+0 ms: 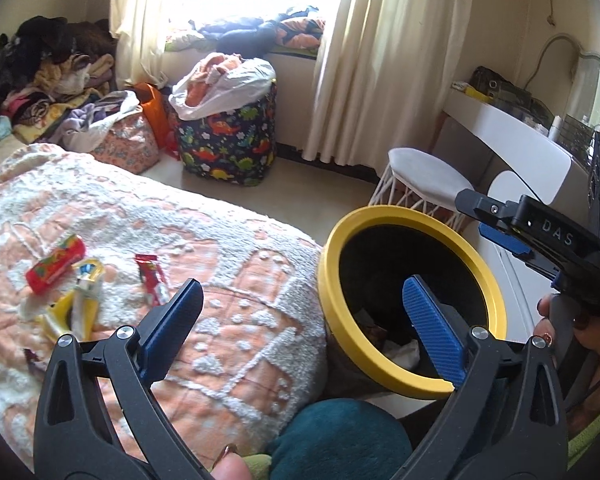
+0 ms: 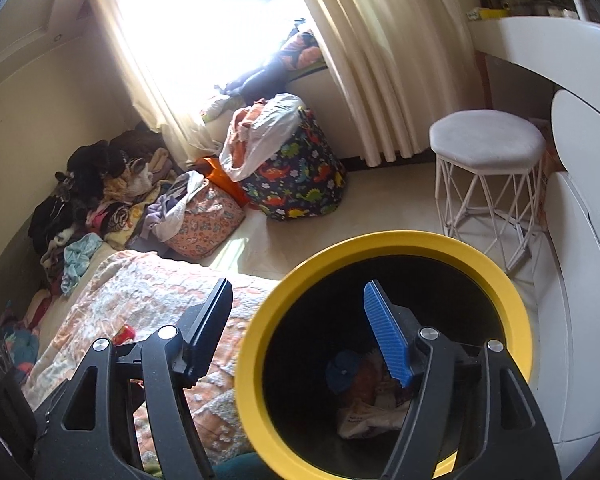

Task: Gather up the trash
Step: 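Move both open grippers back toward the remaining trash on the bed, then grasp the chocolate bar wrapper with the left gripper while the right grasps the red wrapper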

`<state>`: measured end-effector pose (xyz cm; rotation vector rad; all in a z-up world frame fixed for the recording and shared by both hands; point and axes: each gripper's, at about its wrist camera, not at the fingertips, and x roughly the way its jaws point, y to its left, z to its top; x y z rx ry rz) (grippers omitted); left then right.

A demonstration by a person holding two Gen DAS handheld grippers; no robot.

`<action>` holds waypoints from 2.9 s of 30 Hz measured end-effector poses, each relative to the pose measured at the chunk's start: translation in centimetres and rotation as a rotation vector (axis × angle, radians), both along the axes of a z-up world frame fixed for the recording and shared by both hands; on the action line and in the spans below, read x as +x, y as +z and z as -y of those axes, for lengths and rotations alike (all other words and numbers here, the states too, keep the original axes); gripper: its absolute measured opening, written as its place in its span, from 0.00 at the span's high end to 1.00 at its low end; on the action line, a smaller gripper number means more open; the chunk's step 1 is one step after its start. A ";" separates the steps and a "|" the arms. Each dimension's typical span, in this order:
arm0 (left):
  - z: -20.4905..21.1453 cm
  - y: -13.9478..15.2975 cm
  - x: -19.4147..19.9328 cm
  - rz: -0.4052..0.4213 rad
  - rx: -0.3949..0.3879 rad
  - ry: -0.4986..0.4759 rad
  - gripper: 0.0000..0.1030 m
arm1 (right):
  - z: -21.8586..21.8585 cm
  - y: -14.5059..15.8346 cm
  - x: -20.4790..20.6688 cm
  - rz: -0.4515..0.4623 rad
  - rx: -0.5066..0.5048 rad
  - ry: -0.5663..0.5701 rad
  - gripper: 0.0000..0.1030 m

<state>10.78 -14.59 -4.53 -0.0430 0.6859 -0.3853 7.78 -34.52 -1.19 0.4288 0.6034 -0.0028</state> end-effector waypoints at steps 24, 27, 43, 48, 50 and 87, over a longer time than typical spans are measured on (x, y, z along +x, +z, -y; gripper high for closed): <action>-8.6 1.7 -0.9 0.069 -0.004 0.201 0.11 | -9.9 0.9 0.7 0.007 -0.090 0.220 0.30; -10.0 1.4 -0.8 0.056 -0.009 0.235 0.11 | -11.4 0.7 0.8 -0.003 -0.104 0.250 0.30; -18.4 -1.9 -0.7 -0.072 -0.055 0.419 0.11 | -17.9 -2.4 2.8 -0.114 -0.146 0.405 0.30; -20.5 -3.4 -0.8 -0.141 -0.101 0.458 0.11 | -19.1 -3.6 3.9 -0.158 -0.140 0.419 0.31; -21.2 -4.2 -0.9 -0.172 -0.129 0.468 0.11 | -19.5 -4.0 4.5 -0.174 -0.142 0.420 0.31; -23.9 -9.6 -0.8 -0.363 -0.359 0.506 0.83 | -20.2 -7.1 4.7 -0.263 -0.064 0.476 0.85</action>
